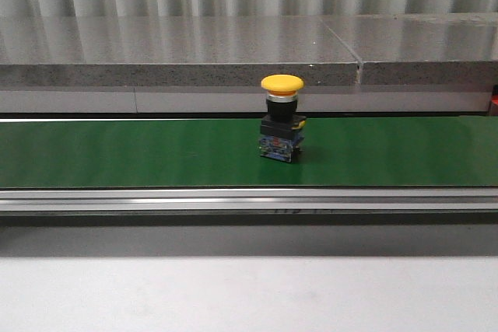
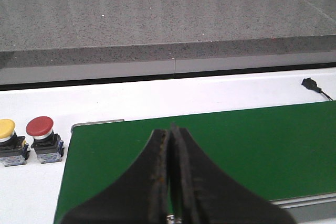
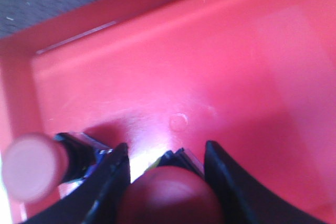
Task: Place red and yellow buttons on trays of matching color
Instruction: 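Carry the red button into the red tray and open the right gripper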
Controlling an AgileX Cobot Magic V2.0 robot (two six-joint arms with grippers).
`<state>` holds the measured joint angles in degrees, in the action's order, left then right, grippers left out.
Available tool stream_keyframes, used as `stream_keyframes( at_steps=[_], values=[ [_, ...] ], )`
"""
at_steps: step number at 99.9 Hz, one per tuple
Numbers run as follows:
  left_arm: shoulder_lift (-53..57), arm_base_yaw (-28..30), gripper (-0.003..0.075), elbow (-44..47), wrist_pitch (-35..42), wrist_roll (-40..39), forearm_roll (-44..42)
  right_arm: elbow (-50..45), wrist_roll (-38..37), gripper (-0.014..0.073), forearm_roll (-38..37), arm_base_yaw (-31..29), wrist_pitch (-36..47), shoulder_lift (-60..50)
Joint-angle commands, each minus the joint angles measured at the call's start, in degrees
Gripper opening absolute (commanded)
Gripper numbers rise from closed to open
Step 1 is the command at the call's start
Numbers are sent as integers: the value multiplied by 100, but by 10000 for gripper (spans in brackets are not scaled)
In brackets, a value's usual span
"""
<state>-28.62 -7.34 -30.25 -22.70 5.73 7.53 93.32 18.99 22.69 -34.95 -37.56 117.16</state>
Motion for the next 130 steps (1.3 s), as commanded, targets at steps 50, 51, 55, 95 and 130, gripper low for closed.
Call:
stream_keyframes(
  at_steps=[50,51,55,95,130],
  values=[
    [-14,-47,-20,-147,388,-21,50,217,-15,164,96,-110,165,182],
    [-14,-47,-20,-147,388,-21,50,217,-15,169,96,-115,165,182],
    [-14,-47,-20,-147,388,-21,50,217,-15,218,96,-138,149,175],
    [-14,-47,-20,-147,388,-21,50,223,-15,625,96,-363,102,-178],
    [-14,-47,-20,-147,388,-21,50,223,-15,625,160,-356,-252,-1249]
  ],
)
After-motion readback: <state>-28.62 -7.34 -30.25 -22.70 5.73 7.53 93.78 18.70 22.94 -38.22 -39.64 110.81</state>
